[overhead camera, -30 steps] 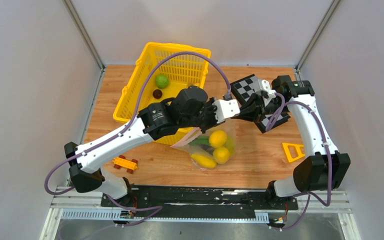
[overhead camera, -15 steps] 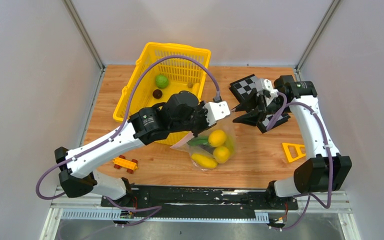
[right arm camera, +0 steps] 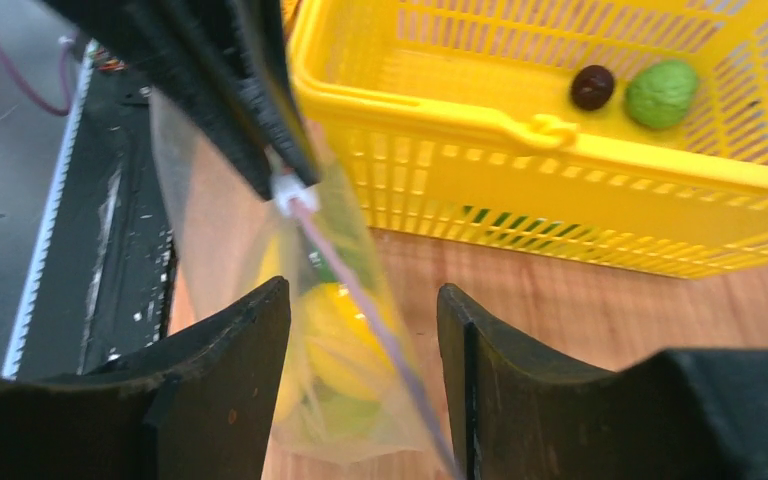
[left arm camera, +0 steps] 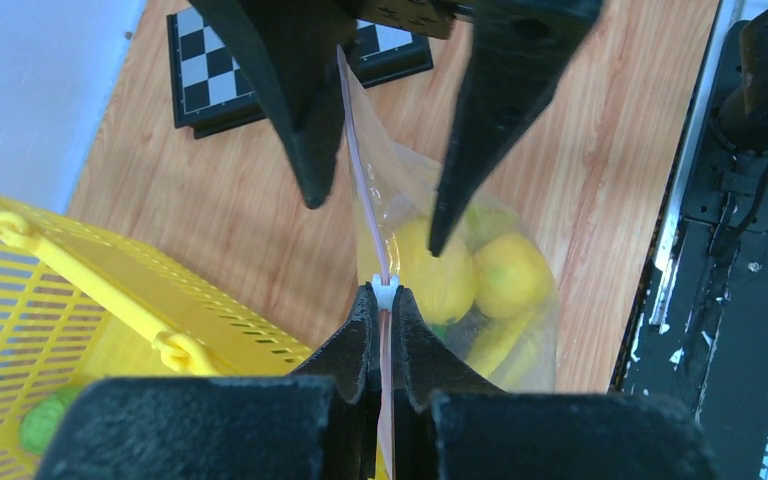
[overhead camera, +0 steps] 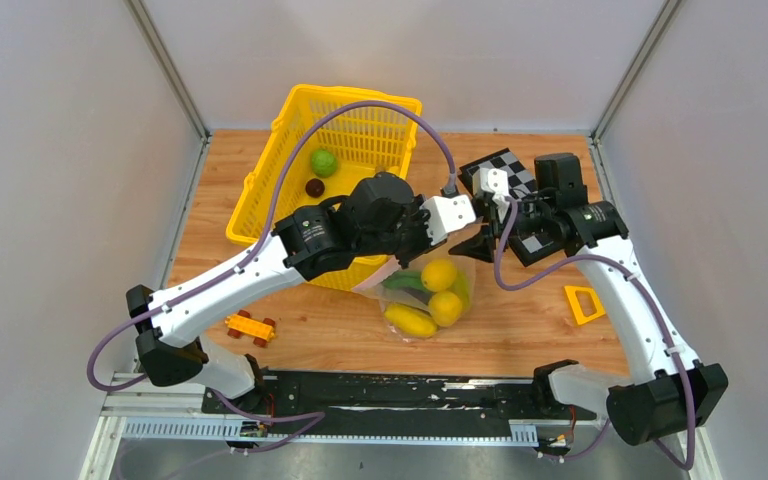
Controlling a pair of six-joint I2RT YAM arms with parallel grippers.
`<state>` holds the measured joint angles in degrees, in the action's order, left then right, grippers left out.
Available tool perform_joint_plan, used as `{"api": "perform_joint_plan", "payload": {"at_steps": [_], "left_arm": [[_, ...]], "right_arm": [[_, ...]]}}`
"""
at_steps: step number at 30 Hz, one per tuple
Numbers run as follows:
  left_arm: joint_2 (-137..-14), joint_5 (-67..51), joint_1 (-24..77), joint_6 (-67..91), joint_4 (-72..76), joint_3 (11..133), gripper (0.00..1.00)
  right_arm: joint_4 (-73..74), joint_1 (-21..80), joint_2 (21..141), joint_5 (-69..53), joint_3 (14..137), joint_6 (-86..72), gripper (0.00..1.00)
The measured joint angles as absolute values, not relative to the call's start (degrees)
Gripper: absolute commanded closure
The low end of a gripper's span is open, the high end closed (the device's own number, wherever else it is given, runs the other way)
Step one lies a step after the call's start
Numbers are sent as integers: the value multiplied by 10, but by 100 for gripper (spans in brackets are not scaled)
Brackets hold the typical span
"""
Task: Place the food in the zip-top bag and seal the zipper
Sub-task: Zip the zipper food storage bag at the center of the board.
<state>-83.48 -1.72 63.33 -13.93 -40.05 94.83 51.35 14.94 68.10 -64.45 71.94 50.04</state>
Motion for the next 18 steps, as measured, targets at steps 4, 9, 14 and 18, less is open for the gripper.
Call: {"api": "perform_joint_plan", "payload": {"at_steps": [4, 9, 14, 18], "left_arm": [[-835, -19, 633, -140, -401, 948, 100], [-835, -21, 633, -140, -401, 948, 100], [-834, -13, 632, -140, -399, 945, 100], [-819, -4, 632, -138, -386, 923, 100]], "right_arm": [[470, 160, 689, -619, 735, 456, 55], [458, 179, 693, -610, 737, 438, 74], [458, 182, 693, -609, 738, 430, 85], [455, 183, 689, -605, 738, 424, 94]]}}
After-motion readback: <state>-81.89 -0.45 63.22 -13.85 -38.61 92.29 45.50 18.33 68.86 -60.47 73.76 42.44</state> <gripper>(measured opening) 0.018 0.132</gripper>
